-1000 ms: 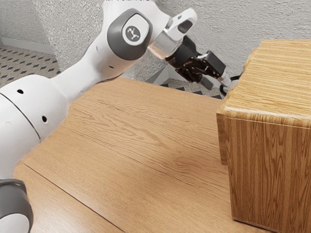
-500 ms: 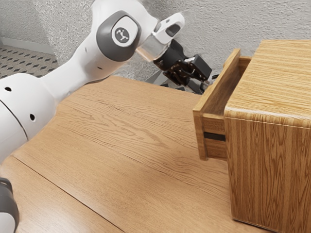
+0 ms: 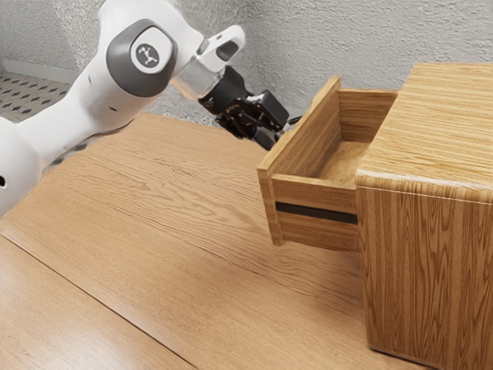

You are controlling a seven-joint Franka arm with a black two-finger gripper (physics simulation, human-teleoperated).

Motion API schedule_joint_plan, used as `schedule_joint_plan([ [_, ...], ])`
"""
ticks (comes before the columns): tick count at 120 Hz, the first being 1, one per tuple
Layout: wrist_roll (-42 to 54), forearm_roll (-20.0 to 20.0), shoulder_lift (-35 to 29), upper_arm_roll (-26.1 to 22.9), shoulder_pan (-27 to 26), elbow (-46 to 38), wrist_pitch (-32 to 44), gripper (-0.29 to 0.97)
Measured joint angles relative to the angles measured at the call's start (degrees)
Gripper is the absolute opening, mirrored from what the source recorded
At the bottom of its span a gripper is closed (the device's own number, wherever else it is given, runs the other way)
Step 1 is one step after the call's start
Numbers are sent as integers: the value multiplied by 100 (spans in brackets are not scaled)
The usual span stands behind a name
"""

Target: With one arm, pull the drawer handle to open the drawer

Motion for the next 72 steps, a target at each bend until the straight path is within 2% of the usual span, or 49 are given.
schedule_joint_plan([
  [43,198,-164,-539,412,367,-601,-2,45],
  [50,235,-52,-654,441,374,-597,-12,48],
  [54,284,251,-845,410,274,-523,-21,51],
  [58,388,767,-1059,375,79,-261,-27,54],
  [67,656,2286,-1400,258,-479,193,-93,58],
  [72,750,2974,-1478,235,-900,161,-193,60],
])
